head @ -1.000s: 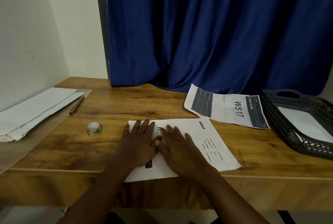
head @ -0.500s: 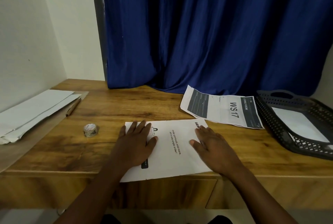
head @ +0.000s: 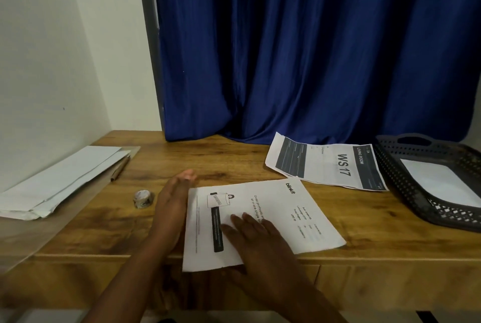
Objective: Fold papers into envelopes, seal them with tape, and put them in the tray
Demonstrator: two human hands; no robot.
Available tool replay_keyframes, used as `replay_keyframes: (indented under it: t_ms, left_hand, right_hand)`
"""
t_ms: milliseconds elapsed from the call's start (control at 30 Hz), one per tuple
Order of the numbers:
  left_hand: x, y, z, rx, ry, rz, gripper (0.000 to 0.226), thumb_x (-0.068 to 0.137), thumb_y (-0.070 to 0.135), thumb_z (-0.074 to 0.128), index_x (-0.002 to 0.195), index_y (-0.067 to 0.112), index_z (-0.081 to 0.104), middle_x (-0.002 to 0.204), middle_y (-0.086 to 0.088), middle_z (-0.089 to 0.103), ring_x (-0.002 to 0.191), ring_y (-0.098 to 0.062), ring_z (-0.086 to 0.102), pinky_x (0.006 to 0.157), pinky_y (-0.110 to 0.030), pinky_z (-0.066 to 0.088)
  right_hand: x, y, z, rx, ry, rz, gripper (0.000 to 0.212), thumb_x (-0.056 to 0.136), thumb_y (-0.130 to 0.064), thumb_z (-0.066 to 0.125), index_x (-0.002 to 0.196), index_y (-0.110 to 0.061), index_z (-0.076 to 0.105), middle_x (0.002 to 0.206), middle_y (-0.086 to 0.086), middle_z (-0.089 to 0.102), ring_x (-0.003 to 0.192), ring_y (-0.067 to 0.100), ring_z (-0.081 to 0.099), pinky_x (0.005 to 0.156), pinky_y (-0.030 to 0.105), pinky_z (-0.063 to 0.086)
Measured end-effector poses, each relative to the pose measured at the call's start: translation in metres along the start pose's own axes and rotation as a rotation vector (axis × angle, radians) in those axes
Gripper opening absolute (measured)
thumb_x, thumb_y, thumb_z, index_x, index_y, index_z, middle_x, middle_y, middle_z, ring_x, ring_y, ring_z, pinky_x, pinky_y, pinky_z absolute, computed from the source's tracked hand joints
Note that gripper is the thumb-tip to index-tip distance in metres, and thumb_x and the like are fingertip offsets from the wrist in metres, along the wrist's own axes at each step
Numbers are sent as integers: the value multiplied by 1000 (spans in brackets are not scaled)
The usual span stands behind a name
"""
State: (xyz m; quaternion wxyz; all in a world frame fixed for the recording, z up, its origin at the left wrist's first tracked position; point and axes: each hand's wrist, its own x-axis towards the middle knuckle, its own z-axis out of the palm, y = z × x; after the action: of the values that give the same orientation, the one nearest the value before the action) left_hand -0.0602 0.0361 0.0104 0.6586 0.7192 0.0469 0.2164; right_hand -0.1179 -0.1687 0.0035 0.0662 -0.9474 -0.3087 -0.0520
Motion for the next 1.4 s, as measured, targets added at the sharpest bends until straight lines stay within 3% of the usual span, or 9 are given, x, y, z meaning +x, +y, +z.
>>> replay_keyframes:
  t_ms: [267,367,500,667,733,900,1000,1233,1400]
  left_hand:
    - [4,-1,-11,-379,18,-109,41,108,32,37,136,8,55,127,-12,67,119,-24,65,106,-38,45]
    - [3,0,-14,-454,-15,-137,52,105,49,32,136,14,56,128,-13,68,122,-29,63,109,-45,42]
    - [0,1,-11,-435,-97,-87,66,101,60,26,139,12,52,128,-17,68,119,-32,65,102,-47,46]
    - [-2,4,4,-73,-247,-79,20,101,42,47,117,43,61,127,0,68,108,-15,66,89,-38,53]
    - [-11,6,6,70,-300,-30,29,98,32,62,122,45,52,114,15,68,99,-5,68,73,-23,56]
    - [-16,1,6,251,-292,99,68,84,29,79,139,39,40,118,17,68,104,6,66,76,-16,56]
    - [-14,0,6,305,-263,132,79,82,27,82,142,41,33,127,20,58,106,10,60,81,-8,51]
    - [-19,-8,10,592,-358,350,79,86,53,71,148,44,22,150,27,26,138,4,31,111,-25,37]
    - [-20,-9,11,874,-546,454,75,89,81,23,153,42,30,165,22,16,152,0,7,126,-33,12]
  right_hand:
    - [-34,33,-10,524,146,84,33,98,-36,59,127,-52,59,128,-52,41,125,-33,20,116,10,14]
    - [-43,40,-21,853,263,192,20,93,-42,64,111,-48,70,118,-41,59,116,-13,51,95,15,46]
    - [-41,50,-42,1253,393,292,10,85,-36,74,87,-28,79,95,-9,77,87,5,71,69,19,54]
    - [-26,64,-48,1606,446,449,36,83,-32,71,115,-17,69,109,2,77,97,20,73,86,42,58]
    - [-18,71,-47,1653,458,510,34,88,-30,67,118,-15,68,109,5,76,98,24,73,88,45,57]
    - [0,84,-39,1509,535,580,17,97,-25,62,113,-25,68,103,-5,78,89,13,74,74,28,59]
    - [8,90,-29,1261,638,572,39,95,-22,65,133,-29,56,130,-10,64,103,-2,64,76,9,51]
    - [6,90,-12,851,666,494,68,95,-35,63,153,-38,28,160,-11,31,142,9,34,107,29,39]
    - [3,82,-9,419,584,350,55,98,-47,51,149,-35,37,165,-11,19,152,9,14,121,37,25]
